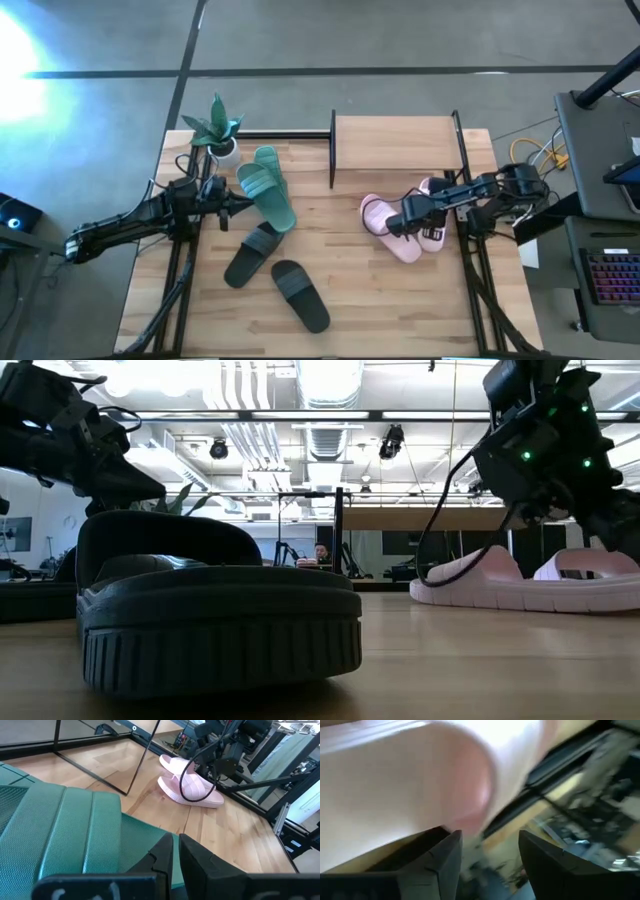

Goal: Pick and place slides into the shelf
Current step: Adjust the pink slides under the shelf

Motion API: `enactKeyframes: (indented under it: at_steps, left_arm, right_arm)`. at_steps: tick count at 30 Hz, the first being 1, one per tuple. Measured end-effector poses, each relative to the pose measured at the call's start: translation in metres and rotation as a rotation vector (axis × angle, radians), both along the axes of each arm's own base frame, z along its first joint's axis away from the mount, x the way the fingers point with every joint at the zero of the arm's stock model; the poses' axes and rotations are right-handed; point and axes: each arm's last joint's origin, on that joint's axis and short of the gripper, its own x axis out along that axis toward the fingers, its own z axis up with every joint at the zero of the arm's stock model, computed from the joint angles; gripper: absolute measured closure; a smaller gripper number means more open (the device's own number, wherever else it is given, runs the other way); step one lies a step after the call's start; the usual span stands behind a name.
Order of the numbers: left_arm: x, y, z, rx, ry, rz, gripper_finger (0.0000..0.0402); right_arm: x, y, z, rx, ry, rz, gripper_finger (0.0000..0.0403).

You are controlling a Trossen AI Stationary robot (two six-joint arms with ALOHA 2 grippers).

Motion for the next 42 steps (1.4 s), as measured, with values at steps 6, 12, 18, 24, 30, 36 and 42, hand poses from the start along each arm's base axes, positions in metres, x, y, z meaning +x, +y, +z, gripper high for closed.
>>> enactKeyframes:
  at_steps: [6, 12, 18, 24, 30, 36, 42]
  left_arm:
    - [0.000, 0.000, 0.000, 0.000, 0.000, 0.000, 0.0386]
    - [0.000, 0.000, 0.000, 0.000, -0.001, 0.000, 0.0386]
    - [0.000, 0.000, 0.000, 0.000, 0.000, 0.000, 0.0386]
    - [0.000, 0.000, 0.000, 0.000, -0.001, 0.000, 0.0386]
    - [0.000, 0.000, 0.000, 0.000, -0.001, 0.000, 0.0386]
    - [0.000, 0.000, 0.000, 0.001, -0.001, 0.000, 0.0386]
    - [0.000, 0.000, 0.000, 0.001, -0.002, 0.000, 0.0386]
  right_arm:
    - [0.012, 0.013, 0.009, 0.221, -0.086, -0.274, 0.0222]
    - [0.046, 0.038, 0.023, 0.485, -0.367, -0.287, 0.0234]
    - [0.088, 0.052, 0.049, 0.633, -0.718, -0.201, 0.0237]
    - [0.121, 0.040, 0.040, 0.400, -0.951, -0.233, 0.0245]
    - [0.139, 0.029, -0.003, 0.271, -0.838, -0.258, 0.0262]
    - [0.131, 0.023, -0.026, 0.014, -0.623, -0.166, 0.0280]
    - [0.119, 0.017, -0.027, -0.140, -0.545, -0.183, 0.0296]
